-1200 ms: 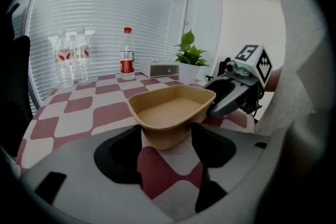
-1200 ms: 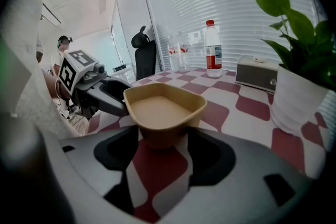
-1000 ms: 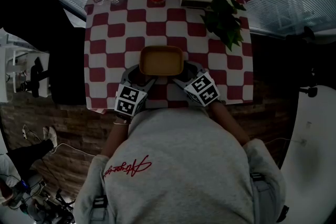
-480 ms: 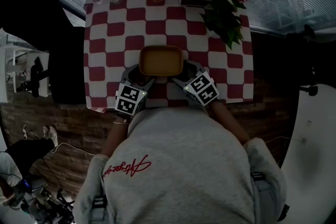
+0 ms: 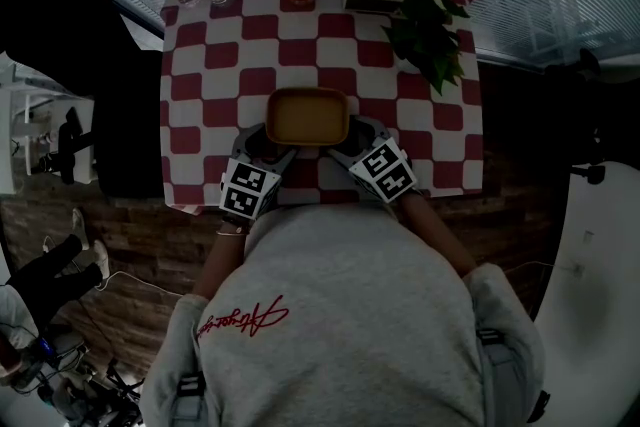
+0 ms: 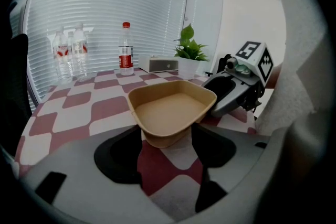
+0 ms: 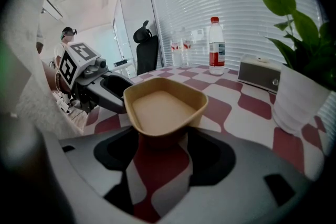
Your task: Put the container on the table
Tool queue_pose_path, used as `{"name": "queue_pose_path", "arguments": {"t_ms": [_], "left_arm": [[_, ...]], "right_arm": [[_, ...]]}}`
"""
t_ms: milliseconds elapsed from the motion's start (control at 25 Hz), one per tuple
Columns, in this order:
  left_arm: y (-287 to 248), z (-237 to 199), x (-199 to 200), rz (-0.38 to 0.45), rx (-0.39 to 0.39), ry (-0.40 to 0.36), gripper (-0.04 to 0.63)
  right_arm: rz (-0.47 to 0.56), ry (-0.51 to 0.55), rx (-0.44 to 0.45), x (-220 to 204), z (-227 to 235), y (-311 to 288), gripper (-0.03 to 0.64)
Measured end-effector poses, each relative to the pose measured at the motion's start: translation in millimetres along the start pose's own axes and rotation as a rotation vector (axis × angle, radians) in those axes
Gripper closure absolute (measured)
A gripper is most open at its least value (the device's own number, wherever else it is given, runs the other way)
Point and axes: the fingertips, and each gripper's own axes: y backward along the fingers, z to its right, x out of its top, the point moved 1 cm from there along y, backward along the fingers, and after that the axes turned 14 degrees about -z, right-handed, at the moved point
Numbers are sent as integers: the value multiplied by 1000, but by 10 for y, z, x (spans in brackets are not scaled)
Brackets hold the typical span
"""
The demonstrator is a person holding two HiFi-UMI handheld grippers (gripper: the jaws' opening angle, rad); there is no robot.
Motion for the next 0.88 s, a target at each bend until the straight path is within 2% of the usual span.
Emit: {"name": "queue_pose_path", "arguments": {"t_ms": [880], "left_arm": [[-18,-7,-12,10,26,-8,288]], "right_arm": [[-26,16,-40,-26,-11,-40,318]]}}
